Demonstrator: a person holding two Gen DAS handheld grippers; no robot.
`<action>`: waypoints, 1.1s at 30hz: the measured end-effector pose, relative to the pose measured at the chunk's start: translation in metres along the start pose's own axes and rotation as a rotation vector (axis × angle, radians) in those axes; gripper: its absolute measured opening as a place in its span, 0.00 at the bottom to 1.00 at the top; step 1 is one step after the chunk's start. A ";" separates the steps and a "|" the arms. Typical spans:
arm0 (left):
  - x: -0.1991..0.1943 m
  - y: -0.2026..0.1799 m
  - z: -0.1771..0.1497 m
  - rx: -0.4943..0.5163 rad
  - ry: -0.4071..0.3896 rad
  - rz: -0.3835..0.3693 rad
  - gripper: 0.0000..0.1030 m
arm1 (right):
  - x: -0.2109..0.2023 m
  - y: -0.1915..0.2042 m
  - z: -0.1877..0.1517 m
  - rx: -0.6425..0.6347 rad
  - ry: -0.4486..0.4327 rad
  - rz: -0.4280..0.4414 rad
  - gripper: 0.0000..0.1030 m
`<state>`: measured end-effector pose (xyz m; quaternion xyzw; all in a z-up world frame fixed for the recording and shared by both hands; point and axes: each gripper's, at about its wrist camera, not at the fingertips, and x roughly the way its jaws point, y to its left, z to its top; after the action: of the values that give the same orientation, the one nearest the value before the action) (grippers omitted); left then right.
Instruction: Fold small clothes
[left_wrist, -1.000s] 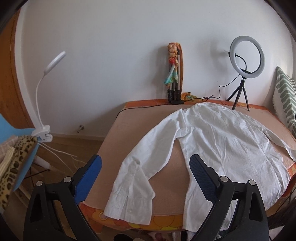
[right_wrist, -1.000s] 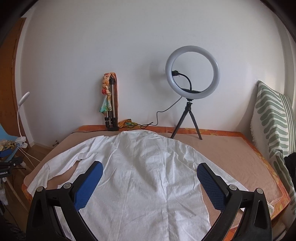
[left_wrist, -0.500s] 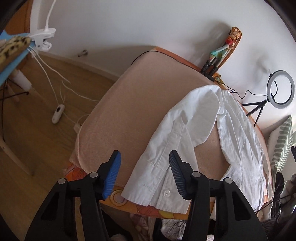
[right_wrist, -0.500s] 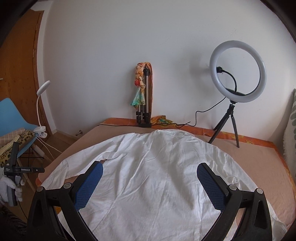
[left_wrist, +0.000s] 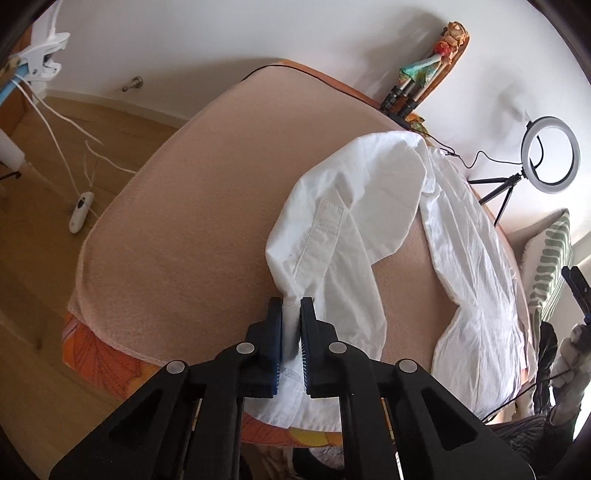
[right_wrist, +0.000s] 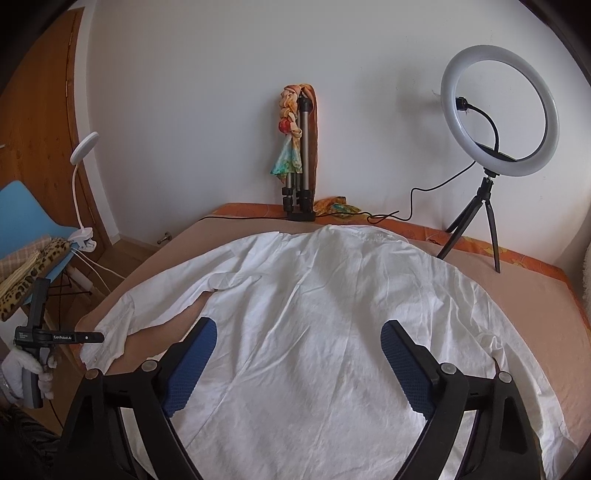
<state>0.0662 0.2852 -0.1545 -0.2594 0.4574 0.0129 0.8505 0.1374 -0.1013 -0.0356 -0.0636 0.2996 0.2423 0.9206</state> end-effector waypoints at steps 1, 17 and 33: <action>-0.002 -0.002 -0.001 0.008 -0.016 -0.009 0.06 | 0.001 -0.001 0.000 0.005 0.005 0.004 0.86; -0.053 -0.176 -0.056 0.619 -0.144 -0.227 0.05 | 0.030 -0.019 0.016 0.092 0.110 0.122 0.68; -0.018 -0.217 -0.104 0.853 -0.025 -0.203 0.05 | 0.252 0.047 0.098 0.184 0.496 0.511 0.54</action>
<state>0.0319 0.0543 -0.0942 0.0715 0.3834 -0.2577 0.8840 0.3426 0.0684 -0.1011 0.0396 0.5407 0.4137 0.7314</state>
